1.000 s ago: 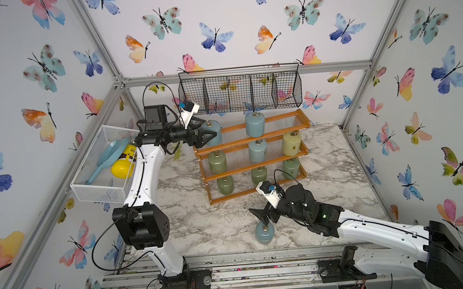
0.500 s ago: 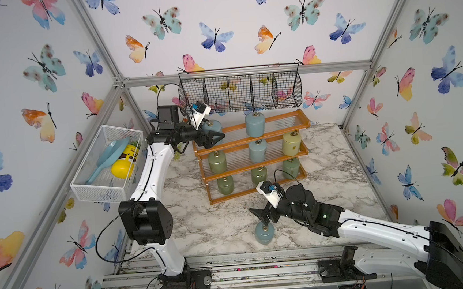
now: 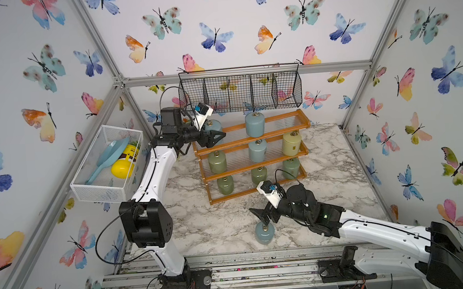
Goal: Remove the tea canisters from the shelf
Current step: Pick up the tea canister from the shelf, then place the tea canister at the center of the board.
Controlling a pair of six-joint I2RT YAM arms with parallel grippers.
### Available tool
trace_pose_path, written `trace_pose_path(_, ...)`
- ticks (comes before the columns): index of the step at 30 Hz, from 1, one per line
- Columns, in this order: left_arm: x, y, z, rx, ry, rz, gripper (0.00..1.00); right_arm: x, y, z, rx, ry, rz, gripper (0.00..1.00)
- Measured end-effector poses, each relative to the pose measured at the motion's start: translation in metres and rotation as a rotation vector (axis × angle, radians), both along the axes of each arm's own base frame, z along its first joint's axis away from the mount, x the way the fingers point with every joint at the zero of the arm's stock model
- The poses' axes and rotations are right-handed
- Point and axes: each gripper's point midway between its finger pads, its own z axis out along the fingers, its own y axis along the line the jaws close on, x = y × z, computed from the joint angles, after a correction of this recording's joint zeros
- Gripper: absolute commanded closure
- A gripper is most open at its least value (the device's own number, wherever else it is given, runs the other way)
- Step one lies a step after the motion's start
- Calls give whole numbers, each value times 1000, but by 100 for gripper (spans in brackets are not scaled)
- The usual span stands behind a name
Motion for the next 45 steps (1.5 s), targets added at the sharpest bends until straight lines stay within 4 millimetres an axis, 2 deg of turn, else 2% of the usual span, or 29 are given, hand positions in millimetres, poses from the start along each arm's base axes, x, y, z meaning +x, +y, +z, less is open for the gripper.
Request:
trace_pose_path(9, -10, 5, 6, 0, -28, 42, 27, 0, -5, 12, 26, -19, -11, 1)
trace_pose_path(12, -26, -2, 7, 5, -29, 34, 27, 1, -6, 13, 27, -23, -19, 0)
trace_pose_path(18, -72, -30, 10, 5, -35, -29, 27, 6, -10, 13, 19, -28, -48, 0)
trace_pose_path(21, -91, -31, 4, 5, -22, -32, 27, 9, -16, 16, 19, -39, -73, 0)
trace_pose_path(27, -129, -29, -23, 13, 30, -9, 22, 22, -34, 32, 48, -70, -142, 0)
trace_pose_path(32, -162, -41, -53, 17, 79, -45, 22, 30, -47, 29, 28, -62, -181, 0)
trace_pose_path(39, -203, -44, -106, 7, 159, -45, 25, 31, -58, 25, -5, -58, -203, 0)
trace_pose_path(45, -228, -52, -141, 1, 208, -51, 28, 28, -66, 36, 12, -81, -215, 0)
